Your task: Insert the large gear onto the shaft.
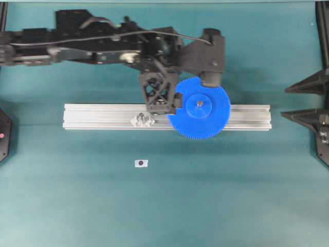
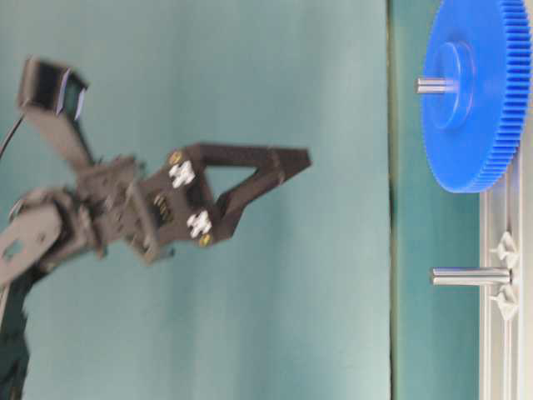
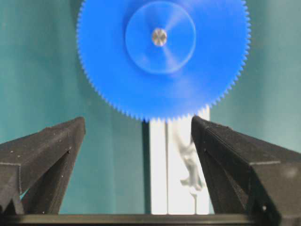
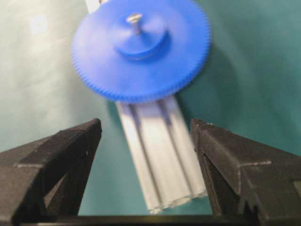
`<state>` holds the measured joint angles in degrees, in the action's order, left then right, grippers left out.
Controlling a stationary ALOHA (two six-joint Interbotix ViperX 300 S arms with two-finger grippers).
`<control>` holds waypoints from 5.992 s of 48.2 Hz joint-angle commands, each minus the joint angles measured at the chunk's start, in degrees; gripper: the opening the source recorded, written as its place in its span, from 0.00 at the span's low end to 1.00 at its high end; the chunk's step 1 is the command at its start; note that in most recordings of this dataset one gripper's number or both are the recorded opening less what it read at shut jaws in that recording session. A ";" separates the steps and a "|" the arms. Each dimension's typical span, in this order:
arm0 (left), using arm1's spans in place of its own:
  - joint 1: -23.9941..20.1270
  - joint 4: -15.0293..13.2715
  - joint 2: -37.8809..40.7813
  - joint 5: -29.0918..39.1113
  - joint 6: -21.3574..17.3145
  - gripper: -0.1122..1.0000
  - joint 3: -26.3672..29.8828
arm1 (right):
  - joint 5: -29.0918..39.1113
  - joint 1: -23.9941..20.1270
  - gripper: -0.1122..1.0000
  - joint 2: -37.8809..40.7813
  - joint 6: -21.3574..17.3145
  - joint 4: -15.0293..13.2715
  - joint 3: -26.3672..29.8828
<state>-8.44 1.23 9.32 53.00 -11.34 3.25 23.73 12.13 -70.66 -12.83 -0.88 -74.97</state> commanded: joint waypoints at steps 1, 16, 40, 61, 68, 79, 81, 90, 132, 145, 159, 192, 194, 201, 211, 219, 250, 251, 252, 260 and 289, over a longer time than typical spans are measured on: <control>0.18 0.26 -4.66 -2.20 0.44 0.93 -1.93 | 0.53 0.62 0.85 0.18 -0.18 -0.09 1.67; 0.26 0.09 -14.06 -8.61 3.25 0.93 -12.66 | 1.93 0.62 0.85 0.09 -0.26 -0.09 2.11; 2.37 0.09 -24.70 -23.73 4.83 0.93 -28.30 | 2.02 0.62 0.85 -1.67 -0.18 -0.09 1.58; 4.04 0.26 -32.87 -43.51 5.10 0.93 -42.98 | 2.02 0.62 0.85 -3.96 -0.26 -0.09 -0.09; 5.19 0.26 -33.93 -43.95 5.10 0.92 -45.44 | 2.02 0.62 0.85 -3.96 -0.26 -0.09 -0.09; 5.89 0.09 -35.51 -47.64 5.19 0.88 -47.20 | 1.67 0.62 0.85 -4.04 -0.35 -0.09 -0.18; 5.89 0.09 -36.04 -49.04 5.19 0.88 -47.81 | 1.67 0.62 0.85 -4.04 -0.44 -0.09 -0.18; 5.89 0.09 -39.64 -57.13 6.06 0.88 -52.29 | 1.67 0.62 0.85 -4.04 -0.70 0.00 -0.18; 5.80 0.09 -43.95 -60.47 9.23 0.87 -60.38 | -4.75 -9.67 0.85 -1.76 -0.09 0.26 -0.88; 5.63 0.09 -44.74 -60.73 9.23 0.86 -61.26 | -4.83 -12.74 0.85 -1.41 -0.35 0.00 -1.41; 5.63 0.09 -47.46 -62.23 9.32 0.86 -64.16 | -4.66 -12.57 0.85 -2.90 -0.70 0.00 -1.67; 5.63 0.09 -63.37 -61.88 9.40 0.83 -73.83 | -4.31 -12.57 0.85 -6.06 -0.79 0.18 -2.20; 5.63 0.26 -64.86 -61.88 9.40 0.83 -74.36 | -4.31 -12.57 0.85 -6.06 -0.79 0.26 -2.20; 5.54 0.09 -69.26 -60.47 9.32 0.83 -76.03 | -4.31 -12.57 0.85 -6.15 -0.79 0.18 -2.20; 5.63 0.26 -71.28 -55.55 9.32 0.82 -77.08 | -4.31 -12.57 0.85 -6.06 -0.79 0.18 -2.20; 5.54 0.26 -72.25 -55.20 9.49 0.82 -78.05 | -4.31 -12.57 0.85 -6.06 -0.79 0.18 -2.20; 5.63 0.26 -81.47 -62.93 9.32 0.82 -86.13 | -4.31 -12.57 0.85 -6.15 -0.79 0.26 -2.20; 5.54 0.26 -81.30 -63.02 9.40 0.82 -86.40 | -4.31 -12.57 0.85 -6.15 -0.79 0.18 -2.20; 5.63 0.26 -81.21 -63.19 9.40 0.82 -86.66 | -4.31 -12.57 0.85 -6.15 -0.79 0.26 -2.20; 5.54 0.26 -81.04 -63.28 9.84 0.82 -88.86 | -4.31 -12.57 0.85 -6.15 -0.79 0.18 -2.20; 5.54 0.26 -80.60 -63.90 11.43 0.82 -94.83 | -4.31 -12.57 0.85 -6.24 -0.79 0.18 -2.20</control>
<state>-2.72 1.23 -72.25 -10.37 0.09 -92.37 19.69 -0.44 -77.26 -13.18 -0.70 -77.78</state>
